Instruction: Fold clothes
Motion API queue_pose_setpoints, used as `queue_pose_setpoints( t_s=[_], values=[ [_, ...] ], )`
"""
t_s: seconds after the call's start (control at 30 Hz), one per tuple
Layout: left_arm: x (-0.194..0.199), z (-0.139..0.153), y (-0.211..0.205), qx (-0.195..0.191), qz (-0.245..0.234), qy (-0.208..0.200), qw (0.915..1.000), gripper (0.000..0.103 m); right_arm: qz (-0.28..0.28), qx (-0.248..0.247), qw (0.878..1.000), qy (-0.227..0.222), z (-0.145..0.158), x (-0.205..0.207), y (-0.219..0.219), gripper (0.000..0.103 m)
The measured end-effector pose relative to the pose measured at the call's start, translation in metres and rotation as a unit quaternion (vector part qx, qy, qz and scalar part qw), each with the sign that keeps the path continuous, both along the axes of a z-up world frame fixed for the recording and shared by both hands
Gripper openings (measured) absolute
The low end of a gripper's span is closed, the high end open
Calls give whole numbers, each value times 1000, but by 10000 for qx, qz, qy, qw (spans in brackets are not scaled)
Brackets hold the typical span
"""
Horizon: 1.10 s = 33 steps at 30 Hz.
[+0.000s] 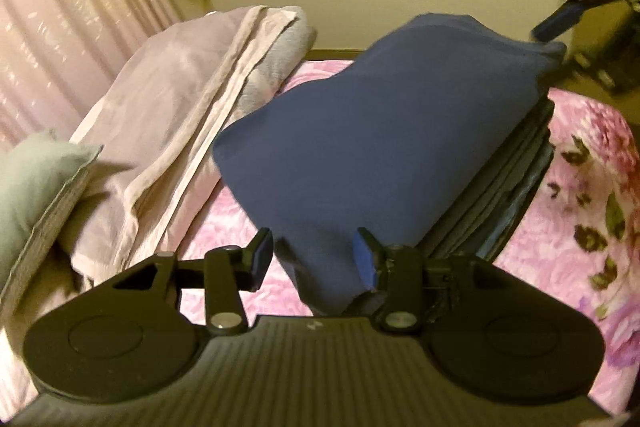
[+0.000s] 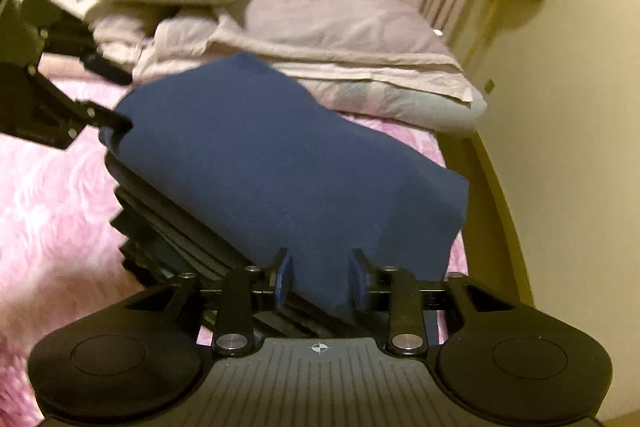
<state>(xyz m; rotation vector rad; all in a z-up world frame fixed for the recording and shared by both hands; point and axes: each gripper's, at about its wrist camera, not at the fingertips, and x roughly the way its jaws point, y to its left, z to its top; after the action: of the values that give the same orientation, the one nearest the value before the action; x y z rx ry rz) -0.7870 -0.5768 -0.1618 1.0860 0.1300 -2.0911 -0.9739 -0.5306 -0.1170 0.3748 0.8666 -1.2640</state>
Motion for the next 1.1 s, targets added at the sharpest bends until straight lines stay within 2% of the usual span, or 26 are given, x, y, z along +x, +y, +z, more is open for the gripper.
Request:
queue_pose_setpoints(
  t_s=[0.07, 0.17, 0.23, 0.33, 0.4, 0.5, 0.57, 0.83, 0.93, 1.0, 1.1],
  values=[
    [5, 4, 6, 137, 211, 119, 9996, 56, -114, -87, 9997, -184, 5, 0, 10, 82],
    [12, 10, 14, 342, 527, 298, 9976, 69, -338, 69, 9988, -356, 7, 5, 31, 82],
    [18, 10, 26, 530, 711, 402, 9953, 75, -611, 217, 9966, -503, 7, 8, 48, 82],
    [29, 8, 49, 861, 949, 582, 9900, 79, -1022, 380, 9913, -731, 11, 16, 72, 82],
    [38, 10, 62, 1115, 1091, 785, 9846, 88, -1276, 427, 9872, -856, 17, 21, 88, 83],
    [53, 14, 82, 1488, 1255, 1138, 9742, 89, -1618, 358, 9811, -995, 29, 29, 112, 86],
    [61, 21, 96, 1522, 1219, 1276, 9725, 89, -1808, 293, 9772, -1073, 36, 35, 127, 87],
    [86, 46, 145, 1294, 852, 1470, 9769, 90, -2447, -11, 9618, -1228, 62, 69, 189, 90],
    [96, 56, 164, 1208, 714, 1543, 9780, 90, -2699, -56, 9531, -1367, 68, 80, 208, 96],
    [103, 62, 175, 1178, 633, 1633, 9775, 90, -2752, -35, 9507, -1430, 71, 86, 218, 96],
    [111, 70, 186, 1149, 693, 1818, 9741, 90, -2686, -57, 9532, -1387, 77, 90, 224, 97]
  ],
)
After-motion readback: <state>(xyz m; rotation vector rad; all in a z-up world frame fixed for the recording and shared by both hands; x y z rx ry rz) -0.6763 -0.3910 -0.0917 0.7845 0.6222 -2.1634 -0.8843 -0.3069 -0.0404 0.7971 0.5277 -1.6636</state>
